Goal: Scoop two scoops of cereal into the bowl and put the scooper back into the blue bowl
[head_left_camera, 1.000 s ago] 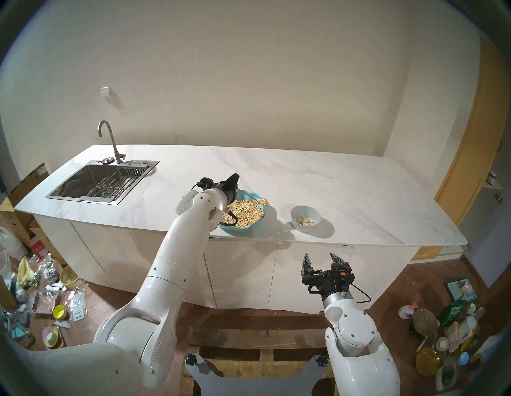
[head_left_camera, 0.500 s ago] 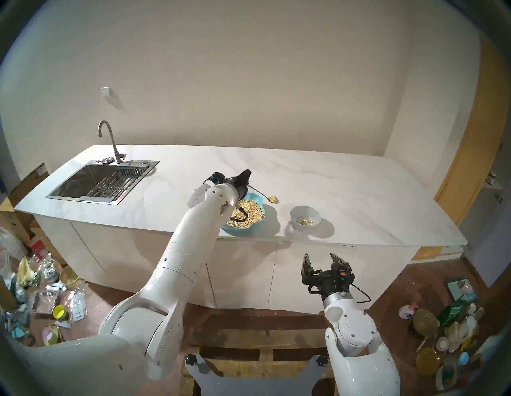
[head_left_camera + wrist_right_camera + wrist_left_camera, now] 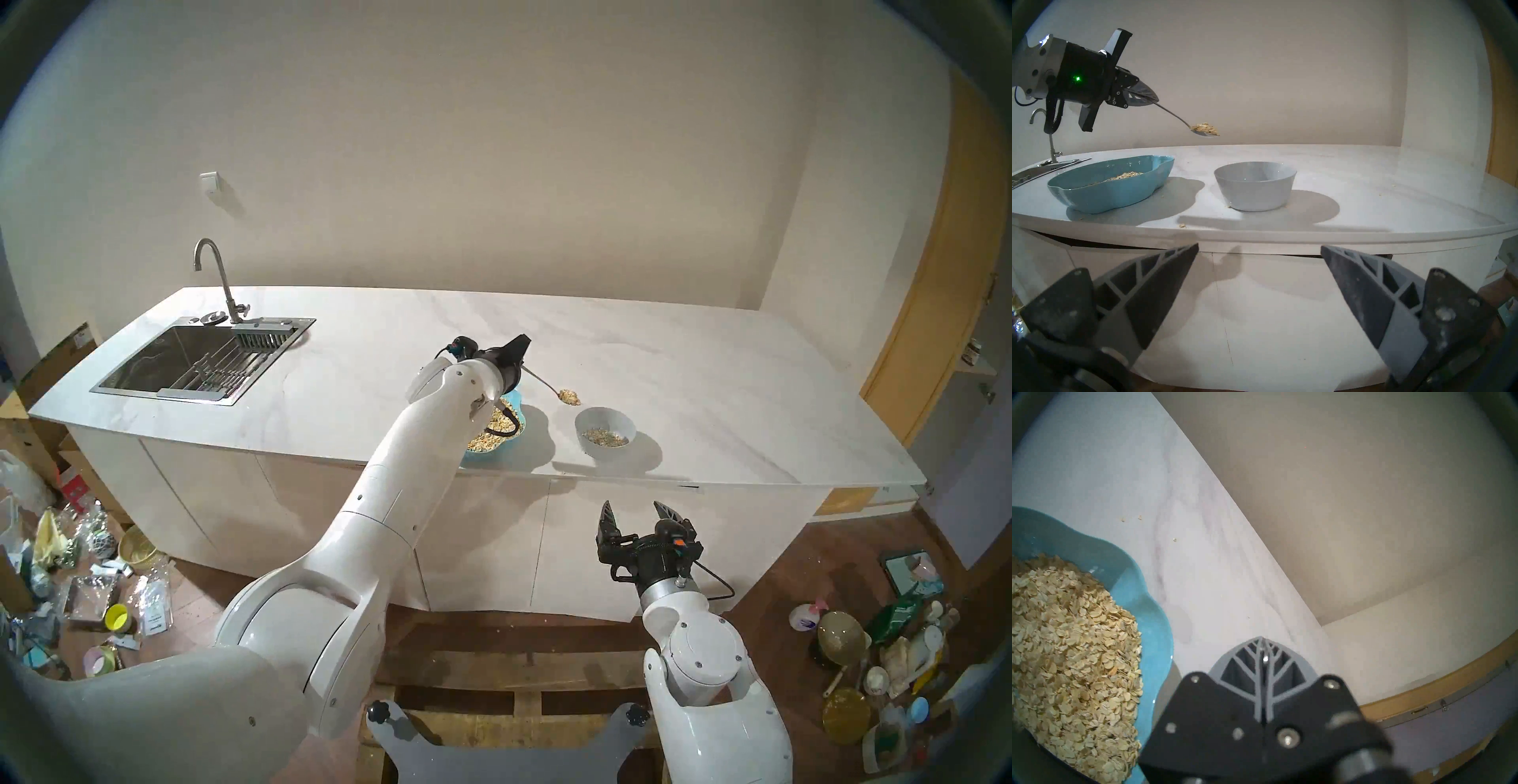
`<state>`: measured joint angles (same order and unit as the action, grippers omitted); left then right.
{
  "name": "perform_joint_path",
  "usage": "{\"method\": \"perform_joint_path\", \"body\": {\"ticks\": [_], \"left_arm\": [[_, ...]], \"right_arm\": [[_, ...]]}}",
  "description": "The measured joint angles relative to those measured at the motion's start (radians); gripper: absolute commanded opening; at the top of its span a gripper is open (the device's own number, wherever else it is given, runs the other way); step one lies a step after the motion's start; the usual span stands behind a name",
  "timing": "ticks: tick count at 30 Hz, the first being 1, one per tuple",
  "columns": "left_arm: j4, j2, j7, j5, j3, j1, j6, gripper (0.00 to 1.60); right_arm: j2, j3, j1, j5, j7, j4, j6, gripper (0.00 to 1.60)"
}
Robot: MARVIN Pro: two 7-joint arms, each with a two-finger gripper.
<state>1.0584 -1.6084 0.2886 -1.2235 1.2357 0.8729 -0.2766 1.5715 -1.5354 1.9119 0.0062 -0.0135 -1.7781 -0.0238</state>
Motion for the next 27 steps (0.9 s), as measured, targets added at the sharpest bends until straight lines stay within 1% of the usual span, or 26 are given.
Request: {"method": "perform_joint_path", "body": {"ticks": [9, 12, 14, 16, 19, 27], "left_arm": [[-0.069, -0.037, -0.018, 0.013, -0.039, -0.041, 0.009, 0.0], [-0.085, -0.041, -0.031, 0.027, -0.075, -0.054, 0.01, 0.0], [-0.097, -0.032, -0.054, 0.058, -0.135, -0.066, 0.012, 0.0], [-0.109, -0.031, -0.067, 0.069, -0.17, -0.071, 0.014, 0.0], [-0.124, -0.033, -0.081, 0.07, -0.186, -0.074, 0.019, 0.0], [-0.128, -0.015, -0.095, 0.084, -0.197, -0.08, 0.018, 0.0]], "right_arm": [[0.0, 0.0, 0.0, 0.0, 0.0, 0.0, 0.0, 1.6], [0.0, 0.0, 0.0, 0.0, 0.0, 0.0, 0.0, 1.6], [0.0, 0.0, 0.0, 0.0, 0.0, 0.0, 0.0, 1.6], [0.0, 0.0, 0.0, 0.0, 0.0, 0.0, 0.0, 1.6], [0.0, 0.0, 0.0, 0.0, 0.0, 0.0, 0.0, 1.6], [0.0, 0.0, 0.0, 0.0, 0.0, -0.001, 0.0, 1.6]]}}
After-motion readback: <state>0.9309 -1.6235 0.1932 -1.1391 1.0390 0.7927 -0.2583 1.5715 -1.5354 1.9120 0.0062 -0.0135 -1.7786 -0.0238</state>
